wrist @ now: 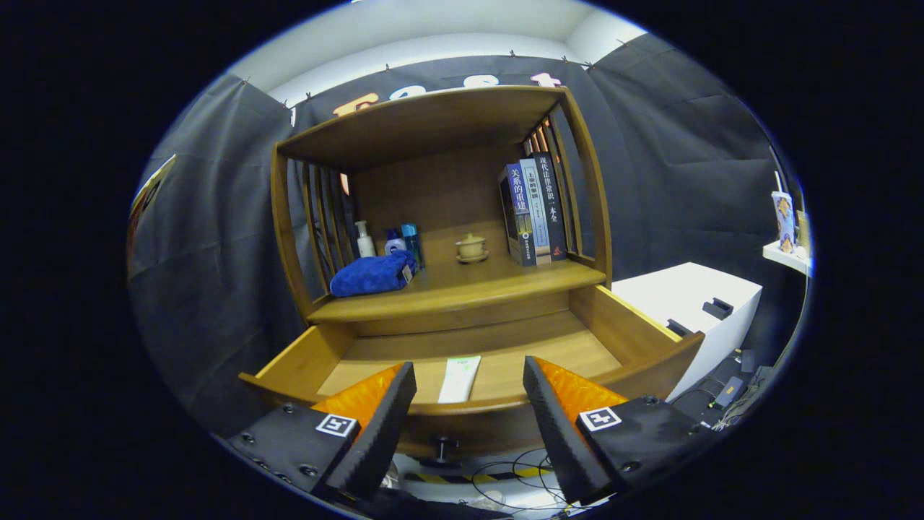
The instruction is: Pull open the drawer, take out the items inside it, and place them on the countertop above the cabinet.
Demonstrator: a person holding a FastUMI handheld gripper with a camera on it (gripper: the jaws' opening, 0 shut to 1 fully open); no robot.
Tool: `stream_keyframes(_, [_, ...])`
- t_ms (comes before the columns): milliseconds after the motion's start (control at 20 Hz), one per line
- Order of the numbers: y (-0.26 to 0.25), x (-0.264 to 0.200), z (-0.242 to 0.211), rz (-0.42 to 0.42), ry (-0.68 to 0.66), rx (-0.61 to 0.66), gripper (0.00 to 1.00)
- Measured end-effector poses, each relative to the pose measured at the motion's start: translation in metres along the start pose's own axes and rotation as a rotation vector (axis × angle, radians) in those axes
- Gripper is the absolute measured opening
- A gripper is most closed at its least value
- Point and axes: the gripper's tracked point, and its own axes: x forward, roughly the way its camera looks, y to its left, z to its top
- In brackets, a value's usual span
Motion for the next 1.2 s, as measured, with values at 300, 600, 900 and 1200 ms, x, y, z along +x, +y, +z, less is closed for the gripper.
stream_keyframes(300, [0.013,0.053,0.020,-0.006,0.034,-0.086,0.98])
stream_keyframes(600, [0.035,0.102,-0.011,0.051,0.214,-0.202,0.99])
stream_keyframes(900, [0.015,0.142,-0.056,0.011,0.465,-0.205,0.98])
stream_keyframes(1200, [0.004,0.149,-0.113,-0.010,0.767,-0.162,0.99])
